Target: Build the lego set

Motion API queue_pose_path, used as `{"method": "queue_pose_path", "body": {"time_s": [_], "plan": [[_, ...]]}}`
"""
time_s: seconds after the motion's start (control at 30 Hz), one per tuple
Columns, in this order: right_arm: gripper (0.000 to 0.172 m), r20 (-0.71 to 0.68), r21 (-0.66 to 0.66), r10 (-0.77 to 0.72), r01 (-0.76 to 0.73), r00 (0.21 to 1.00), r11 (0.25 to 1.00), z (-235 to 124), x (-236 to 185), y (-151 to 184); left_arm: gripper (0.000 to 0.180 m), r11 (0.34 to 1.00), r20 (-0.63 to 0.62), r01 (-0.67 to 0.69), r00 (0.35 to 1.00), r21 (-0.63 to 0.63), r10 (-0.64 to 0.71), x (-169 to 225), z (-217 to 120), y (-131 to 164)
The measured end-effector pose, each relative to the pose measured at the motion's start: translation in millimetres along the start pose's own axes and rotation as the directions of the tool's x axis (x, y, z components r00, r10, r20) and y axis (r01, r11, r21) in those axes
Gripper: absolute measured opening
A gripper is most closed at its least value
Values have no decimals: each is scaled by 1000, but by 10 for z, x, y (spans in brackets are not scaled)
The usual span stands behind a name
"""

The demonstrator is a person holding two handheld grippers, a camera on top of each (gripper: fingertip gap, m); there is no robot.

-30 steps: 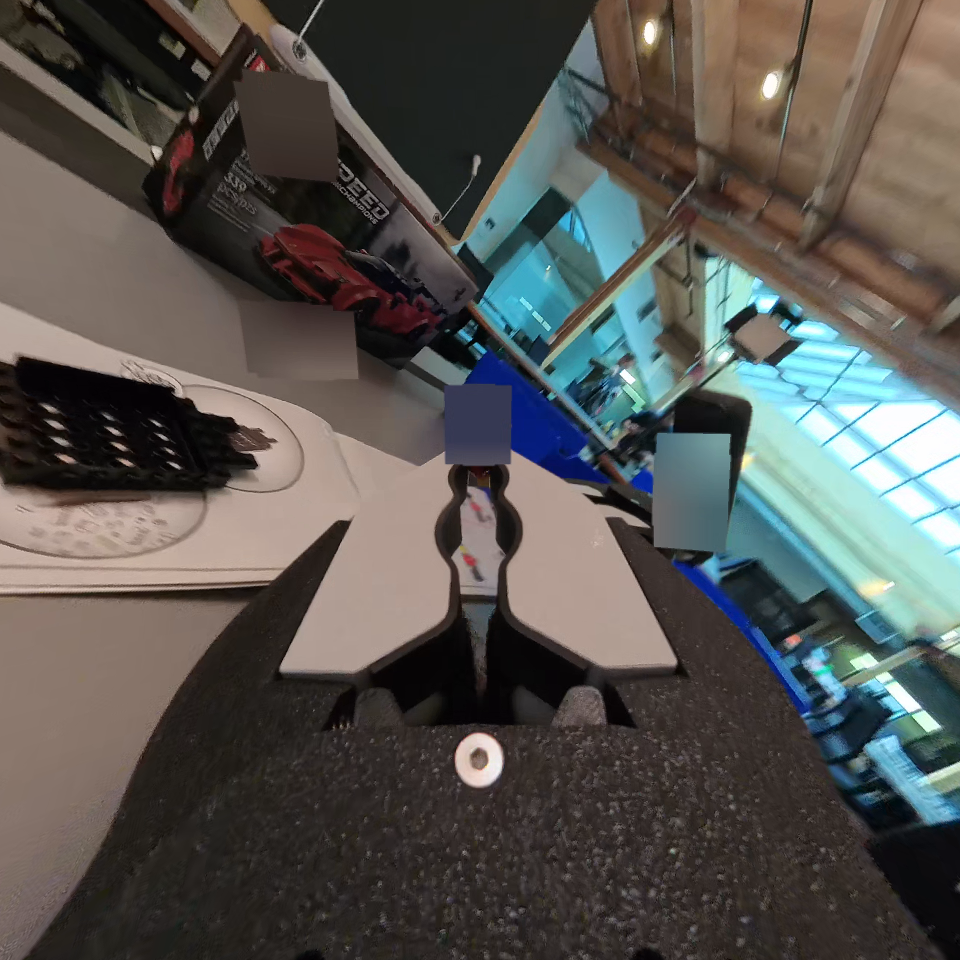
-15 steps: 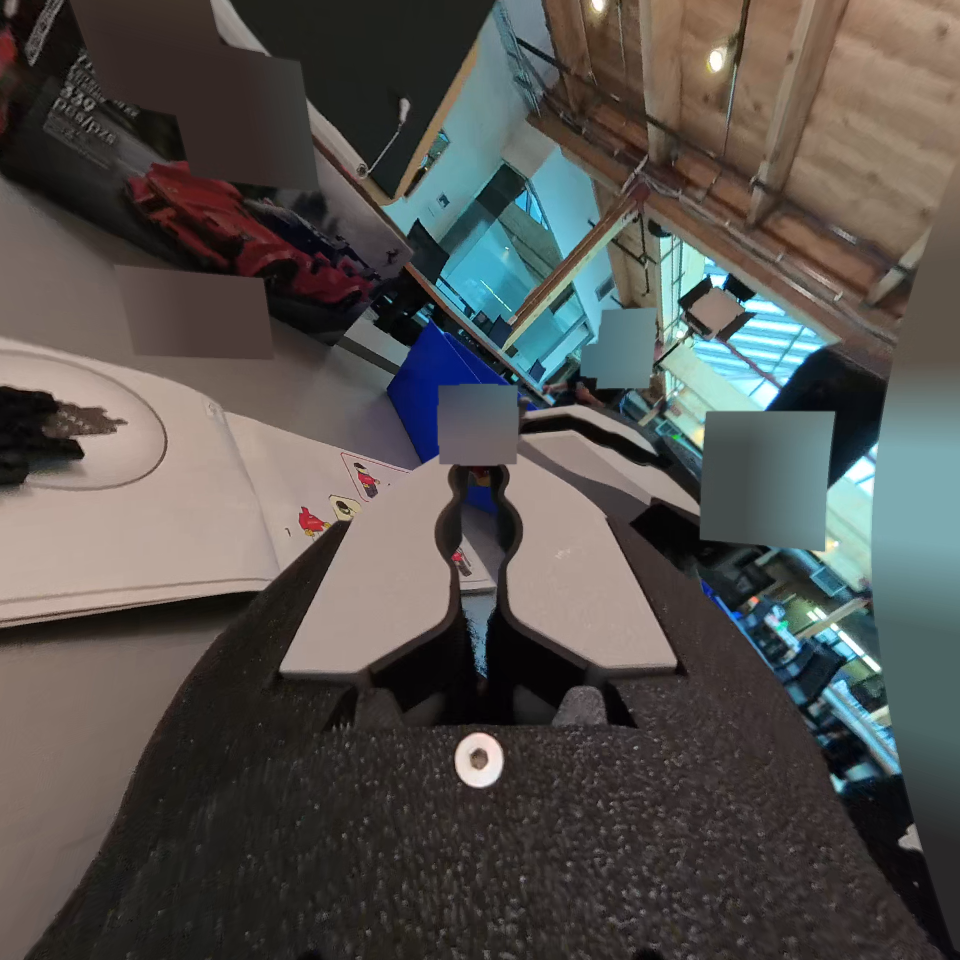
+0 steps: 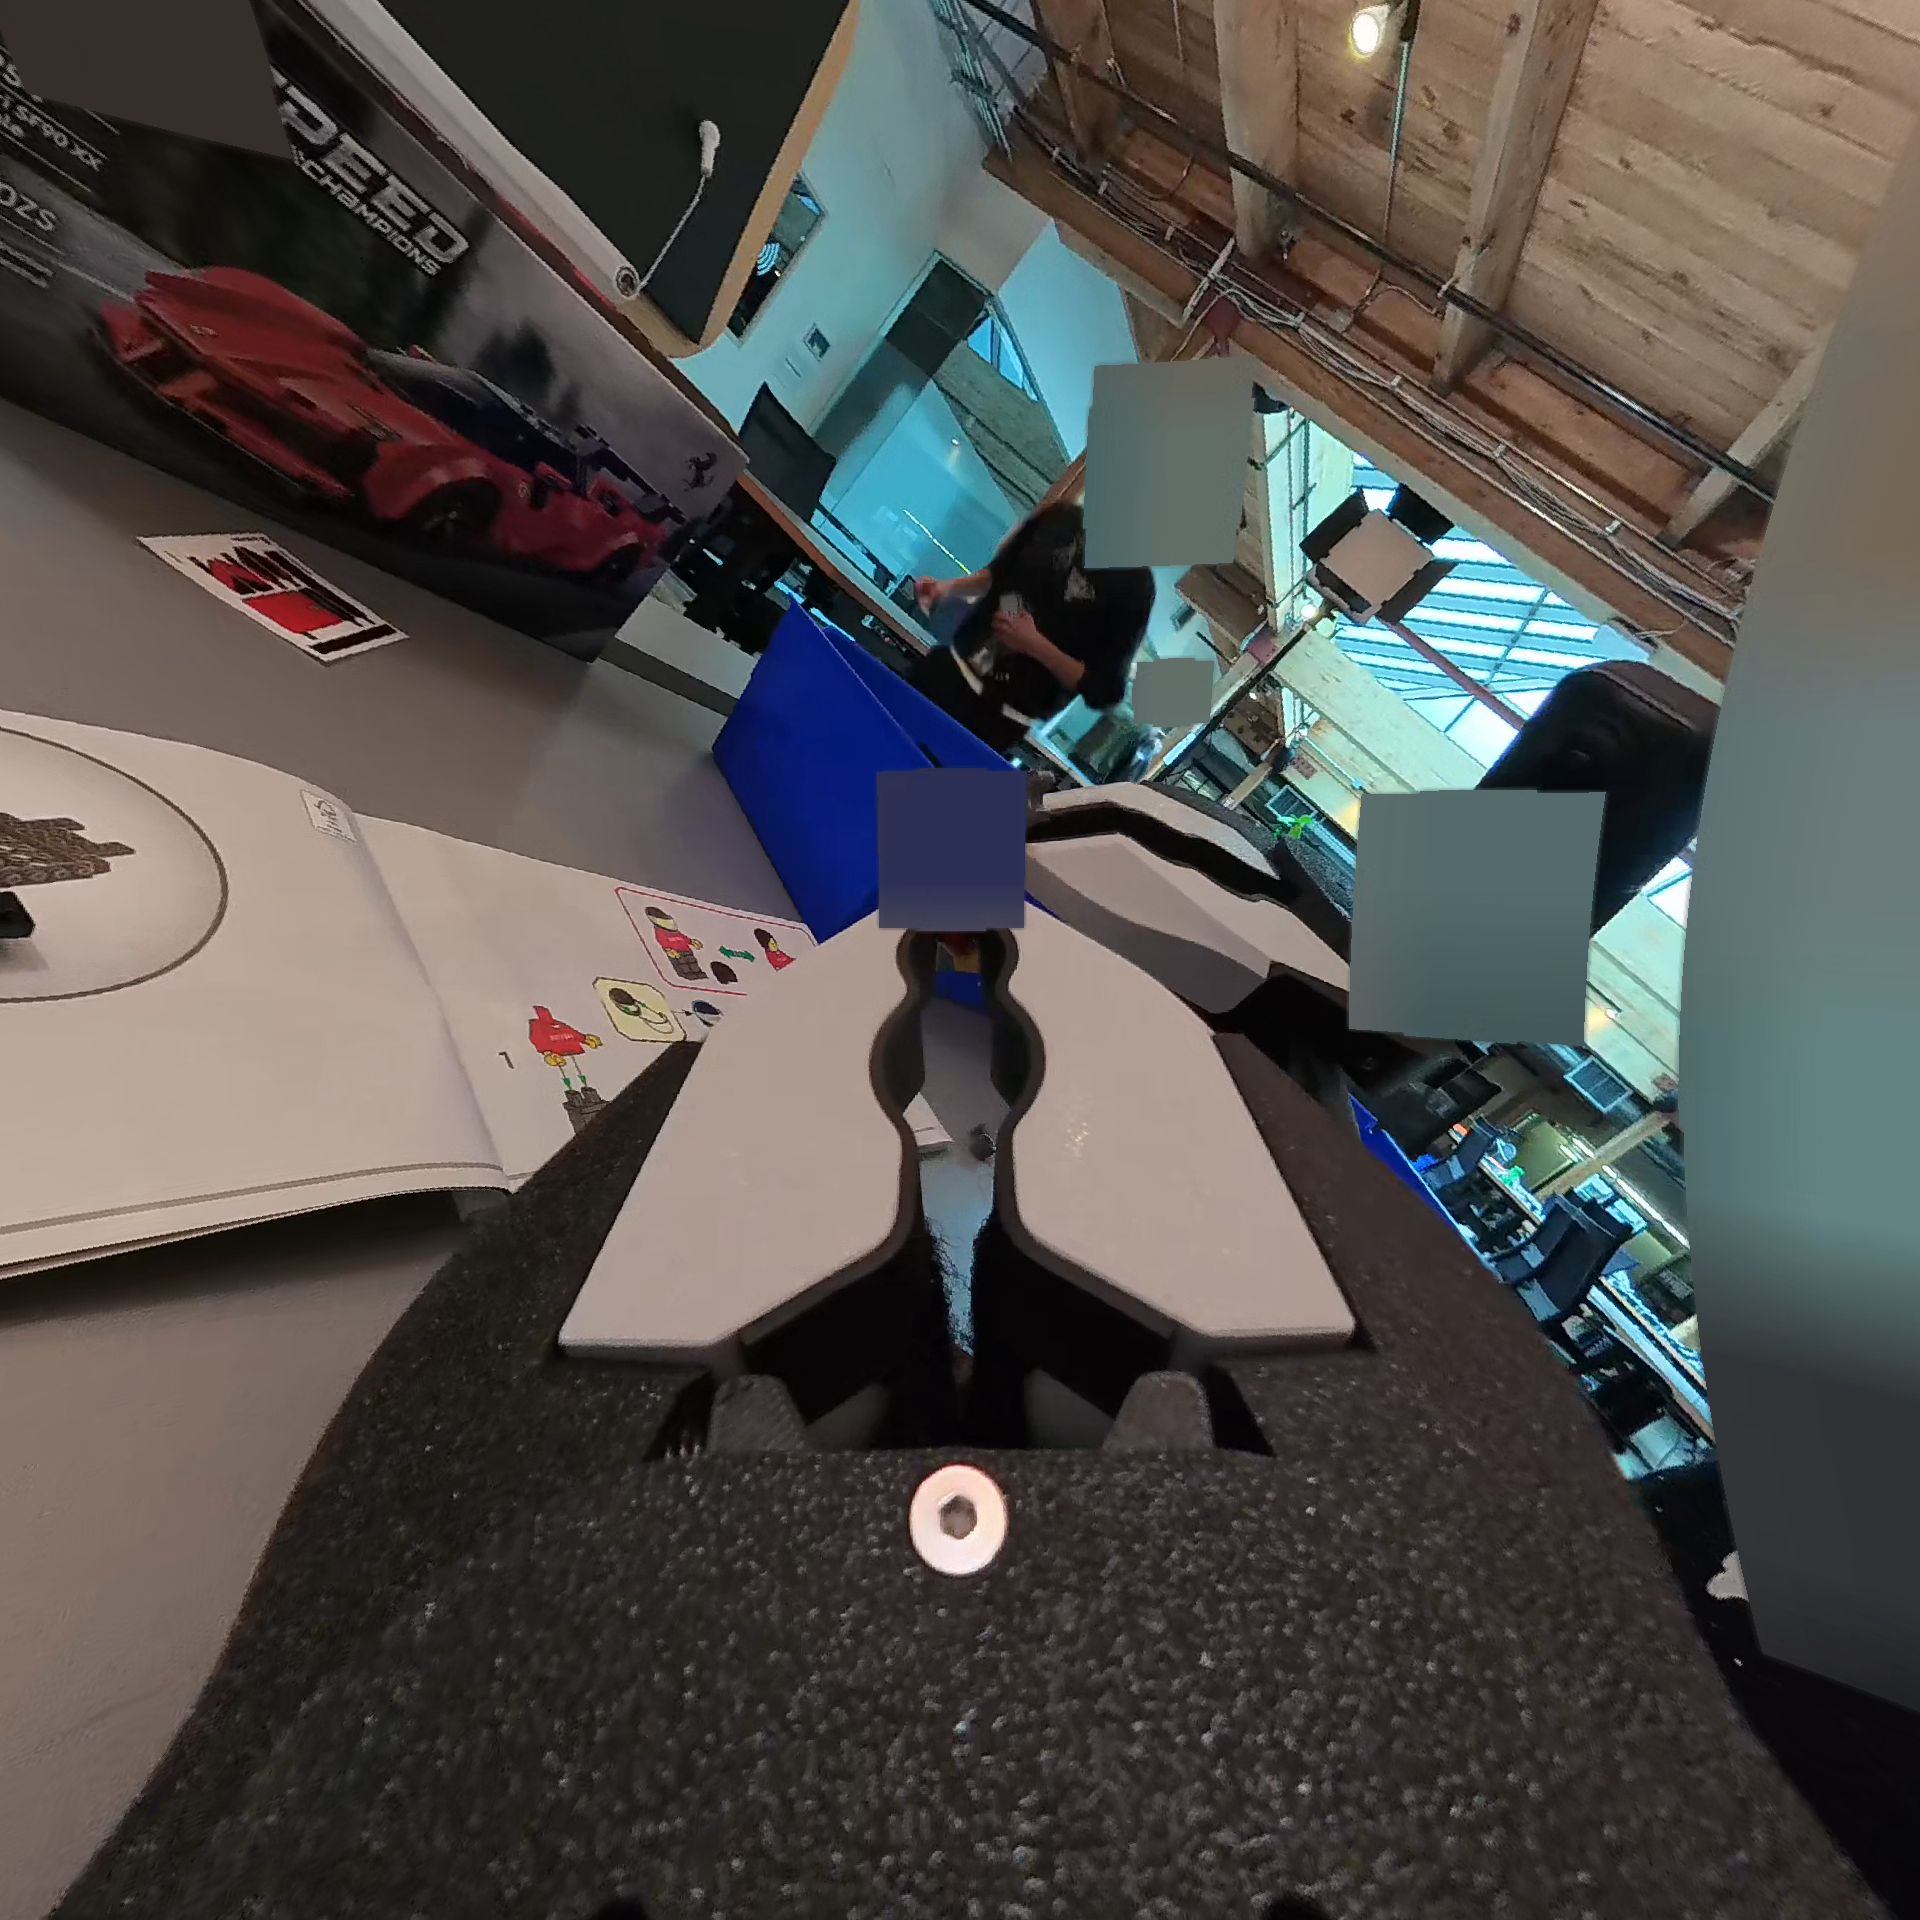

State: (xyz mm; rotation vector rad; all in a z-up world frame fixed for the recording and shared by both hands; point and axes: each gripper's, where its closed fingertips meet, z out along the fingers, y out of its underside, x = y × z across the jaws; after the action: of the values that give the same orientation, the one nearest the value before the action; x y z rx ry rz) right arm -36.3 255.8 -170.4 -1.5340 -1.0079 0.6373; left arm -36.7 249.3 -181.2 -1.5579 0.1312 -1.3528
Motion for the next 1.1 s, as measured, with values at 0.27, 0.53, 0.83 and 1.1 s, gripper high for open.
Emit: {"method": "queue_pose_path", "body": {"time_s": [0.27, 0.53, 0.83, 1.1], "plan": [[2, 11, -6, -6, 6, 1000, 1000, 4, -32, 18, 7, 1000, -1, 14, 1000, 4, -14, -13, 2, 4], [2, 20, -13, -11, 11, 1000, 1000, -15, -55, 46, 7, 985, 25, -156, 987, -79, 159, -11, -5, 41], [1, 17, -8, -58, 58, 998, 998, -67, -85, 124, 7, 580, 81, -734, 594, -353, 801, -21, -32, 41], [1, -24, 41, 26, -25, 999, 999, -98, -54, 151, 7, 386, 128, -833, 366, -397, 922, -13, 2, 52]]}}
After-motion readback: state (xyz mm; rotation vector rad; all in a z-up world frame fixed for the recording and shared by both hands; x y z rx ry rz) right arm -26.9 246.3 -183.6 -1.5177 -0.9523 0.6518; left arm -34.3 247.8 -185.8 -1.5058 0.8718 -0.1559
